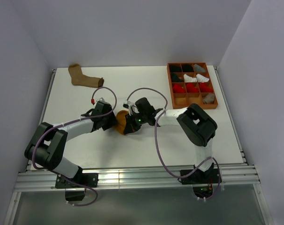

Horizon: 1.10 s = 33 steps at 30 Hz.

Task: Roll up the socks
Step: Roll the sock at the center of the board.

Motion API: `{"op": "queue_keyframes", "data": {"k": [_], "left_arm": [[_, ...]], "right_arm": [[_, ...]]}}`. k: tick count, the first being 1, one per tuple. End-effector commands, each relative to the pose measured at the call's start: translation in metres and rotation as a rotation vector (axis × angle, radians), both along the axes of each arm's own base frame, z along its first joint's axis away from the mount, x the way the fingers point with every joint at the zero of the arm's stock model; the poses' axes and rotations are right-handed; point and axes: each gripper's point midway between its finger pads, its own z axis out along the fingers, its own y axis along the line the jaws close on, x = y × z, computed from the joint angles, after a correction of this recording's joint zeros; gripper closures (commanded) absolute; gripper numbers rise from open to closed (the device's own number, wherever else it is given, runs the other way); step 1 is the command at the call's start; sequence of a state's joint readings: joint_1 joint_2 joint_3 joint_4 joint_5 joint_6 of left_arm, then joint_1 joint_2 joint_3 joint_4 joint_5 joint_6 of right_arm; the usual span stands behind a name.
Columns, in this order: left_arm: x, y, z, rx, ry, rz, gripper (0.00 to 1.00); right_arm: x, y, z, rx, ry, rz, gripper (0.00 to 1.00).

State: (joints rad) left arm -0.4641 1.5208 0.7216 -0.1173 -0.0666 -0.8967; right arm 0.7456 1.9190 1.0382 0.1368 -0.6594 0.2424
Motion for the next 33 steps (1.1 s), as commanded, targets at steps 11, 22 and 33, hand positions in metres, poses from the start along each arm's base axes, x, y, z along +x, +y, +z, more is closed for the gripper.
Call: {"op": "queue_keyframes", "data": {"k": [11, 22, 33], "left_arm": [[-0.014, 0.01, -0.029, 0.047, 0.069, 0.003, 0.58], [-0.016, 0.008, -0.048, 0.066, 0.142, -0.051, 0.8], [-0.013, -0.005, -0.053, 0.042, 0.154, -0.133, 0.83]], "right_arm": [[0.027, 0.001, 0.015, 0.136, 0.272, -0.097, 1.0], [0.039, -0.018, 0.041, 0.076, -0.141, -0.145, 0.46], [0.048, -0.006, 0.059, -0.103, -0.561, -0.256, 0.33]]}}
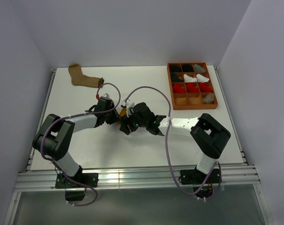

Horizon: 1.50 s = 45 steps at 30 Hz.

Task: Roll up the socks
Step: Roll the sock at the center of the board.

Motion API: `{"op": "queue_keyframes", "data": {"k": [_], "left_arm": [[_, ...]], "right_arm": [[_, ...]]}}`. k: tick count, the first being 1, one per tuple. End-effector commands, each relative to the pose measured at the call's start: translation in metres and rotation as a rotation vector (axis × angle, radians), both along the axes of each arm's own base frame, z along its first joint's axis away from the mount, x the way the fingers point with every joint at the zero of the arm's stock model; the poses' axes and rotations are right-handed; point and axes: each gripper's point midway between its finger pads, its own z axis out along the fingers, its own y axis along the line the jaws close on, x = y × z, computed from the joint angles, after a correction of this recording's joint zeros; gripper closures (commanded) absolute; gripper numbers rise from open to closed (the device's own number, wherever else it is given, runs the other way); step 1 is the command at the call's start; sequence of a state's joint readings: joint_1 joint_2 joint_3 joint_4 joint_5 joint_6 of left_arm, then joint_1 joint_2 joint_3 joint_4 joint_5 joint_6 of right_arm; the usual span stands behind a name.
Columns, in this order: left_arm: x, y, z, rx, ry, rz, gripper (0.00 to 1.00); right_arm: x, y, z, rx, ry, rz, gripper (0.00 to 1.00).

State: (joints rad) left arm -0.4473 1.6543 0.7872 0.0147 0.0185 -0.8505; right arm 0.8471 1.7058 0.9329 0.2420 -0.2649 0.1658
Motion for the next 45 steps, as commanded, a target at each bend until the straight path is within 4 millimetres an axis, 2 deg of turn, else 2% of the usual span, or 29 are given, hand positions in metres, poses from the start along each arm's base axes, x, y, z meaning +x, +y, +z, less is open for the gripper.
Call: {"op": "queue_keyframes", "data": {"k": [1, 6, 14, 17, 18, 20, 21, 22, 27, 33, 40, 41, 43, 45], "left_arm": [[-0.044, 0.017, -0.049, 0.109, 0.189, -0.079, 0.83], [-0.04, 0.007, -0.048, 0.088, 0.176, -0.136, 0.84], [-0.036, -0.005, -0.05, 0.074, 0.177, -0.189, 0.85], [-0.035, -0.008, -0.05, 0.072, 0.171, -0.205, 0.84], [-0.036, -0.008, -0.051, 0.072, 0.173, -0.21, 0.84], [-0.034, -0.009, -0.048, 0.072, 0.153, -0.224, 0.81], [-0.034, -0.009, -0.045, 0.07, 0.141, -0.23, 0.79], [-0.033, -0.009, -0.044, 0.075, 0.13, -0.239, 0.73], [-0.029, -0.008, -0.034, 0.088, 0.088, -0.255, 0.61], [-0.024, -0.007, -0.022, 0.087, 0.052, -0.24, 0.52], [-0.02, 0.003, -0.011, 0.084, 0.008, -0.181, 0.43], [-0.022, 0.005, -0.008, 0.082, 0.0, -0.175, 0.43], [-0.02, 0.007, -0.004, 0.068, -0.016, -0.152, 0.4], [-0.025, 0.013, -0.001, 0.057, -0.017, -0.119, 0.36]], "right_arm": [[0.028, -0.006, 0.01, -0.08, -0.193, -0.114, 0.33], [0.037, -0.007, -0.006, -0.156, -0.224, -0.132, 0.34], [0.029, 0.0, -0.029, -0.189, -0.187, -0.084, 0.44], [0.026, 0.002, -0.038, -0.195, -0.16, -0.066, 0.6], [0.026, 0.004, -0.038, -0.194, -0.154, -0.062, 0.73], [0.022, 0.006, -0.042, -0.184, -0.128, -0.036, 0.85], [0.023, 0.006, -0.042, -0.174, -0.106, -0.034, 0.95], [0.019, 0.008, -0.044, -0.161, -0.073, -0.006, 0.99], [0.019, 0.002, -0.044, -0.111, 0.077, 0.049, 1.0], [0.009, 0.003, -0.037, -0.022, 0.247, 0.127, 1.0], [0.015, -0.003, -0.042, 0.023, 0.398, 0.14, 1.0], [0.021, -0.003, -0.039, 0.035, 0.396, 0.135, 1.0], [0.019, -0.005, -0.045, 0.03, 0.446, 0.127, 1.0], [0.024, -0.005, -0.042, 0.053, 0.479, 0.112, 1.0]]}}
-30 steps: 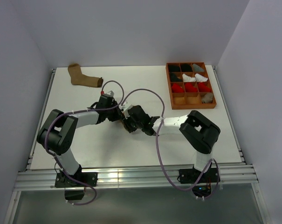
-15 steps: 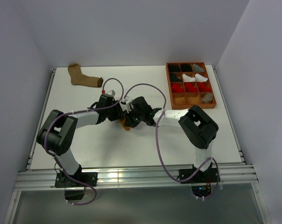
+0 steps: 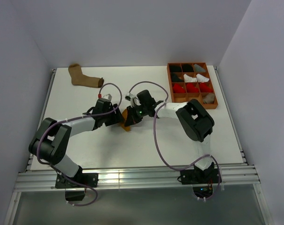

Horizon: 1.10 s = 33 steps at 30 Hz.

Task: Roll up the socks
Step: Roll the sock at the center of the board.

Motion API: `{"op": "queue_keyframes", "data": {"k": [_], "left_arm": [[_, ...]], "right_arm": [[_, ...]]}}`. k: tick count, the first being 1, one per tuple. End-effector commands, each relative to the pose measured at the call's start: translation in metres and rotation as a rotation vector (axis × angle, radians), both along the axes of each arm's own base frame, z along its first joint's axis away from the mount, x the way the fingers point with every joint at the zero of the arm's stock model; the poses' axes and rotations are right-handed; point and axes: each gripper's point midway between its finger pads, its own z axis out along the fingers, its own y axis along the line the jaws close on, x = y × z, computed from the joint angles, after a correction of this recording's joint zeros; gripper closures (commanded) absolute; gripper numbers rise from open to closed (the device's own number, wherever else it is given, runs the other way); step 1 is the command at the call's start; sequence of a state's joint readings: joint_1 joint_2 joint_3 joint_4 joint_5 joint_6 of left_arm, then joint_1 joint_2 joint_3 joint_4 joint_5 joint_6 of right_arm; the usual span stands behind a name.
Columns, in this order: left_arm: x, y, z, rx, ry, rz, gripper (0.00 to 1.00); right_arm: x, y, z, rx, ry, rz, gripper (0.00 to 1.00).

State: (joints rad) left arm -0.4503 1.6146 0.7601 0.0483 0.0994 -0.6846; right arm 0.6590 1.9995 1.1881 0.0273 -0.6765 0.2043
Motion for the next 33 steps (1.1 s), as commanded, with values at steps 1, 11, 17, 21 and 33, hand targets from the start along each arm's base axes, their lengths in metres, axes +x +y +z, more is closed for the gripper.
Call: {"op": "queue_keyframes", "data": {"k": [1, 11, 17, 21, 33], "left_arm": [[-0.011, 0.021, -0.004, 0.018, 0.025, 0.077, 0.35], [-0.023, 0.026, 0.013, -0.151, -0.072, 0.173, 0.35], [-0.027, 0.032, 0.039, -0.248, -0.208, 0.216, 0.35], [-0.029, 0.032, 0.042, -0.277, -0.232, 0.225, 0.35], [-0.009, 0.039, 0.024, -0.237, -0.183, 0.324, 0.42]], "right_arm": [[-0.001, 0.0, 0.001, 0.023, 0.112, -0.007, 1.0], [0.007, 0.001, -0.003, 0.049, 0.269, -0.034, 1.0], [0.011, 0.002, -0.001, 0.063, 0.312, -0.036, 1.0], [0.012, 0.005, -0.001, 0.083, 0.358, -0.036, 1.0], [0.014, 0.007, -0.008, 0.072, 0.393, -0.038, 1.0]]}}
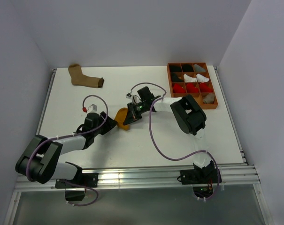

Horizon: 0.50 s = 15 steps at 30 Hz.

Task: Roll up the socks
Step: Roll the sock at the center of the board.

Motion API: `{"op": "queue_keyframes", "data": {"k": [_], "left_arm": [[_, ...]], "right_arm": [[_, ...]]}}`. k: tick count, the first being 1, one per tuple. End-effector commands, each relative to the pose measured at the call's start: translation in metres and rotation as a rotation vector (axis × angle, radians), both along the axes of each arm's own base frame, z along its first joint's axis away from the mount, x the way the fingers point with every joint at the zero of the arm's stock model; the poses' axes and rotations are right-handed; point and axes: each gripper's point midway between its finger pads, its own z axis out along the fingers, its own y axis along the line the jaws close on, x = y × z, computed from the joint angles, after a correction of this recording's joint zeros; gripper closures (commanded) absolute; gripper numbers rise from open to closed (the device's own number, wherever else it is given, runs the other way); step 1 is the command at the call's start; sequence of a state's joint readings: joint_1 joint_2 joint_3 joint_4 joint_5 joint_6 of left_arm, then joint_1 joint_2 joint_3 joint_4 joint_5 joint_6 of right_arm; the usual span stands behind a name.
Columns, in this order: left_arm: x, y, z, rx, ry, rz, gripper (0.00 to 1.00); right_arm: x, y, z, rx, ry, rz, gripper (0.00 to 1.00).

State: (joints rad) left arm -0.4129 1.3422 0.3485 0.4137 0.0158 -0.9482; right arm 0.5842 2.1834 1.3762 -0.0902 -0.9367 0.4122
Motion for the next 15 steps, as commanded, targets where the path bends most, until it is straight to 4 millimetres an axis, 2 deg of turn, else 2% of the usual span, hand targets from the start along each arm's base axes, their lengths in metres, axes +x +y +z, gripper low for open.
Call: {"op": "queue_keyframes", "data": {"k": [1, 8, 15], "left_arm": [[0.024, 0.003, 0.012, 0.0, -0.034, 0.069, 0.42], [0.028, 0.008, -0.006, 0.049, 0.021, 0.093, 0.44], [0.035, -0.003, 0.004, 0.009, -0.022, 0.052, 0.41]], "right_arm": [[0.007, -0.001, -0.008, -0.02, 0.015, -0.02, 1.0], [0.008, -0.001, -0.007, -0.026, 0.01, -0.023, 1.0], [0.008, -0.002, -0.013, -0.037, 0.026, -0.031, 1.0]]}}
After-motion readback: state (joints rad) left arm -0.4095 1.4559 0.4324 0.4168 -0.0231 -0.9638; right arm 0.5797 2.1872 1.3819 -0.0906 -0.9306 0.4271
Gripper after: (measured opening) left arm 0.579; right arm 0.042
